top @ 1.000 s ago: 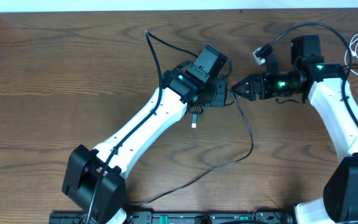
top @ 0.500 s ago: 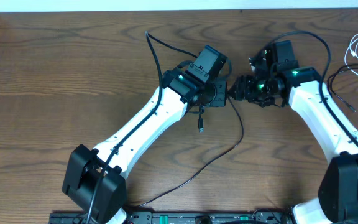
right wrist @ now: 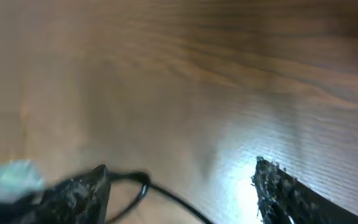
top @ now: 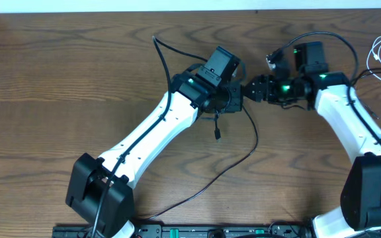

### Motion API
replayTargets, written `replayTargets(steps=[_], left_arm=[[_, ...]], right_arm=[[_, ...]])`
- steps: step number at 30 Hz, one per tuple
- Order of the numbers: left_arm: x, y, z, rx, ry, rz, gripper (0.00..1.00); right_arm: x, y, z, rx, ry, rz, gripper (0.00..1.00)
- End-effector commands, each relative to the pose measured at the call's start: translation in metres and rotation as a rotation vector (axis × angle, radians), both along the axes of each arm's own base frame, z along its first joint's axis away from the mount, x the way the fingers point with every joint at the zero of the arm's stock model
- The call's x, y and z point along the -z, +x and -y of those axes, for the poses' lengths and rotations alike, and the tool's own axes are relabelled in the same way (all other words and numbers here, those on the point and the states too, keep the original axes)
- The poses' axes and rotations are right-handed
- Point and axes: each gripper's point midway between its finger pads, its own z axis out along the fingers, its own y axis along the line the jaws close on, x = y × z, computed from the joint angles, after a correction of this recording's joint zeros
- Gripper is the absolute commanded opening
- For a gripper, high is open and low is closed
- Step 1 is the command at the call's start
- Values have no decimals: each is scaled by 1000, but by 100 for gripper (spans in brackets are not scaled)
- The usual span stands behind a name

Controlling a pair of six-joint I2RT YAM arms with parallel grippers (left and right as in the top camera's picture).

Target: Untangle cables

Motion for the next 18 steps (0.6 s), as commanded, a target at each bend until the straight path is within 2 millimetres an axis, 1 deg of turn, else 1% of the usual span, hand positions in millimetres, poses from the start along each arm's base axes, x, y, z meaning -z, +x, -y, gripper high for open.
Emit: replayTargets(steps=[1, 5, 8, 11, 12, 14, 15, 17, 18], left_arm=[[-4, 0, 1, 46, -67, -35, 7], [-7, 6, -6, 35, -106, -59, 7], [-9, 7, -6, 31, -128, -71, 7], [-15, 0, 3, 68, -180, -94, 8], [-18, -2, 7, 82, -203, -103, 7], [-20, -3, 9, 87, -220, -110, 7], [-20, -3, 10, 79, -226, -117, 7], [-20, -3, 10, 77, -228, -117, 7], [-21, -2, 9, 74, -228, -117, 7]], right_arm=[[-26, -11, -2, -143, 108, 100, 69], [-22, -22, -5, -179, 96, 82, 69], [-18, -24, -10, -191, 71, 78, 68], [-7, -17, -12, -124, -15, 49, 69], [-4, -12, -15, -82, -45, 41, 70], [-5, -7, -22, -59, -46, 46, 70], [-4, -4, -23, -17, -60, 34, 70], [1, 1, -18, 68, -101, -1, 69], [10, 4, -5, 175, -167, -44, 69]])
